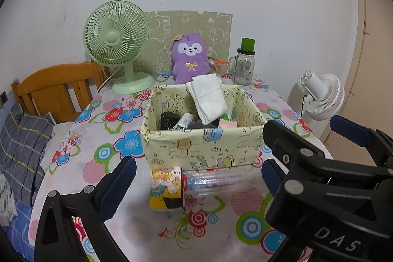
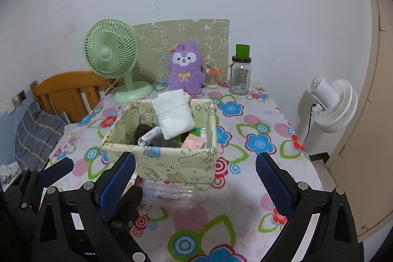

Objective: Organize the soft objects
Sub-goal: 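Withdraw both grippers from the basket toward the remaining items, then move the left gripper to the yellow tissue pack while the right approaches the clear pen bag, then grasp the yellow tissue pack with the left gripper while the right grasps the clear pen bag, then lift the tissue pack with the left gripper while the right lifts the pen bag over the basket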

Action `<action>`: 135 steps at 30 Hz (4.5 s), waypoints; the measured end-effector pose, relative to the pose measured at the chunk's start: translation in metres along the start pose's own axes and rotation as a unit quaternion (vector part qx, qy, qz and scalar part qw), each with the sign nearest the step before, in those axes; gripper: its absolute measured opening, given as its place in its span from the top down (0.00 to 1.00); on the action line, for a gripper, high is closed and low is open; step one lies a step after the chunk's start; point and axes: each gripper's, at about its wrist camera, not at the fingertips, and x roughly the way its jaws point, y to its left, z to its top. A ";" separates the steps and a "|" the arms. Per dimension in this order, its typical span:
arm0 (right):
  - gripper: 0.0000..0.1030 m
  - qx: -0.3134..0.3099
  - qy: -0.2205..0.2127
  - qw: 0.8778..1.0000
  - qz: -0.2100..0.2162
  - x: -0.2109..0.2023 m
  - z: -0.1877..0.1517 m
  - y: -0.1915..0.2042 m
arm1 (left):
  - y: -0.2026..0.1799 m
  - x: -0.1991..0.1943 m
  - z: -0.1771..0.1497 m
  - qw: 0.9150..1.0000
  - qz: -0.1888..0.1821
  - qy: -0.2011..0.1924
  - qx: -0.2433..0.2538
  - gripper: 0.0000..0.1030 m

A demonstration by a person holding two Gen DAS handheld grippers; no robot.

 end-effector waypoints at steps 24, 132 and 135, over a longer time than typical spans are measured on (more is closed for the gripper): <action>0.03 0.020 0.055 0.998 0.012 0.033 -0.055 0.008 | 0.005 0.028 -0.046 0.999 -0.004 0.044 0.000 0.02; 0.13 0.051 0.091 0.994 0.008 0.045 -0.064 0.014 | 0.003 0.015 -0.056 0.999 0.008 0.045 0.011 0.52; 0.13 0.051 0.081 0.995 0.008 0.033 -0.062 0.013 | 0.000 0.005 -0.055 0.999 0.009 0.035 0.013 0.52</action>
